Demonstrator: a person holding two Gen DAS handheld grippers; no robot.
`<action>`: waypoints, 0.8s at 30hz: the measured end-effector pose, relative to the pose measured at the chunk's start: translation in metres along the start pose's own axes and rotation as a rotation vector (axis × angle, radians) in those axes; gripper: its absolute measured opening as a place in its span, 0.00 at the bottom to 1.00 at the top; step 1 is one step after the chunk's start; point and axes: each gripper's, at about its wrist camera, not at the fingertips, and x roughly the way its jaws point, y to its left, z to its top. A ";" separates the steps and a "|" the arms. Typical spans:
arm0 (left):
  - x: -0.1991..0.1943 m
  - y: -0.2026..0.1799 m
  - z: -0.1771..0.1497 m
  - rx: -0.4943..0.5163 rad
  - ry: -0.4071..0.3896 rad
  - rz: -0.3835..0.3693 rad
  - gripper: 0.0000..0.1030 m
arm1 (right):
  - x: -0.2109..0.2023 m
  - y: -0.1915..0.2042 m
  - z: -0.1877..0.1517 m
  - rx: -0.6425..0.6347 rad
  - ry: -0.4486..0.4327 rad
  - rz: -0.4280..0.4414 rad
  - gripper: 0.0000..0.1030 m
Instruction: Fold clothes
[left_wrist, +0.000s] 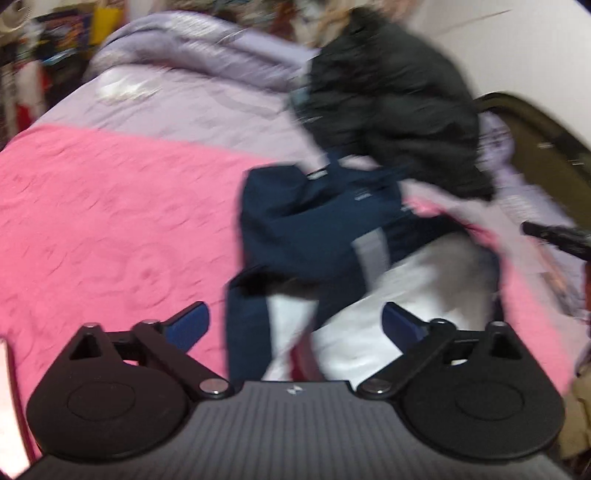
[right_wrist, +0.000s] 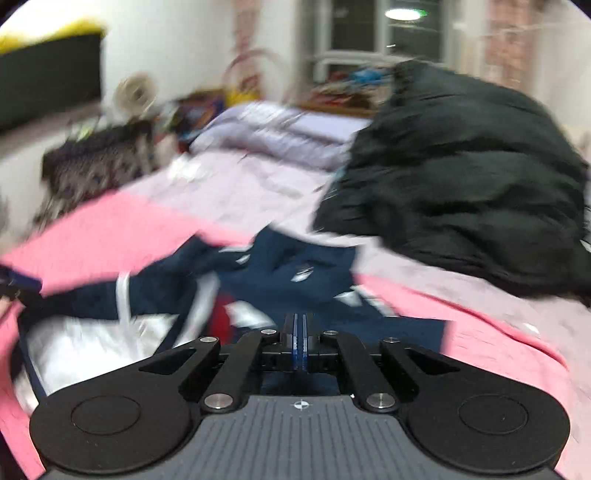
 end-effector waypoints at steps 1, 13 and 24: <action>-0.006 -0.003 0.001 0.021 -0.013 -0.014 0.99 | -0.008 -0.012 -0.001 0.019 -0.001 -0.013 0.04; 0.010 -0.073 -0.075 0.599 0.084 0.124 1.00 | 0.080 0.085 -0.044 -0.735 0.095 0.065 0.90; 0.035 -0.036 -0.044 0.068 0.014 0.099 0.46 | -0.002 0.044 -0.003 -0.096 -0.023 0.088 0.08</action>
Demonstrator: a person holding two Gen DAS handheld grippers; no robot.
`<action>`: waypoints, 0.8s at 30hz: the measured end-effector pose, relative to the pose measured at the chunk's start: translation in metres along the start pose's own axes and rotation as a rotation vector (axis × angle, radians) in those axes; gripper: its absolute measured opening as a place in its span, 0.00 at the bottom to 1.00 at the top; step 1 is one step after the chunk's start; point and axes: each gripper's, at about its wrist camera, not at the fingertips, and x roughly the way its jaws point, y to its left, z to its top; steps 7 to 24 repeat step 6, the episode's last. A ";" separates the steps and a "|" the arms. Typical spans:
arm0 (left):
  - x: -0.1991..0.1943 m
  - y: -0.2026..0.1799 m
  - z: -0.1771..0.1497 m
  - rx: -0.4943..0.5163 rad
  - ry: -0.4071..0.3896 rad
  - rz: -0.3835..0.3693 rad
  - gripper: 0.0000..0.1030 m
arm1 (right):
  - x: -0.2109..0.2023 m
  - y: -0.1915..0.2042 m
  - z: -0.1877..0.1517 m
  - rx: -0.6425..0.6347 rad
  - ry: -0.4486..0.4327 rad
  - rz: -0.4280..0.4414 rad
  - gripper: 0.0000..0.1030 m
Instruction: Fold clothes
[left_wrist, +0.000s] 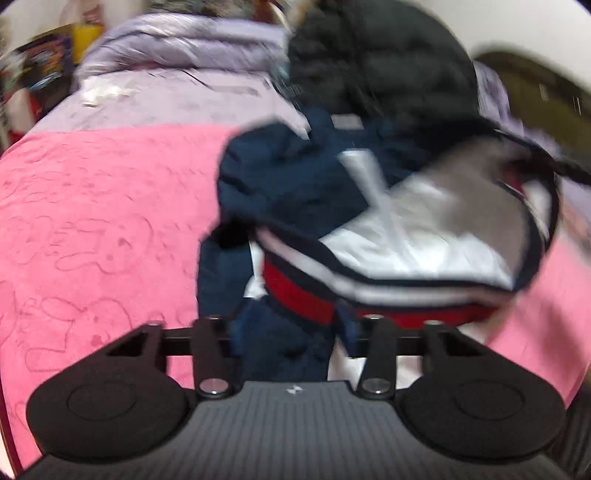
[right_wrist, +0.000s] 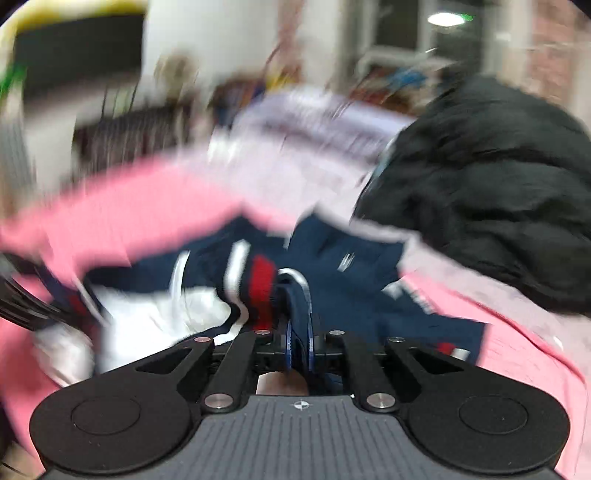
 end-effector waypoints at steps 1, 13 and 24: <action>-0.004 0.003 0.003 -0.020 -0.022 -0.018 0.46 | -0.027 -0.005 0.000 0.027 -0.039 -0.017 0.08; 0.003 0.007 0.004 0.001 -0.014 0.026 0.49 | -0.077 -0.026 -0.023 0.004 0.005 -0.122 0.09; 0.003 0.007 0.004 0.001 -0.014 0.026 0.49 | -0.077 -0.026 -0.023 0.004 0.005 -0.122 0.09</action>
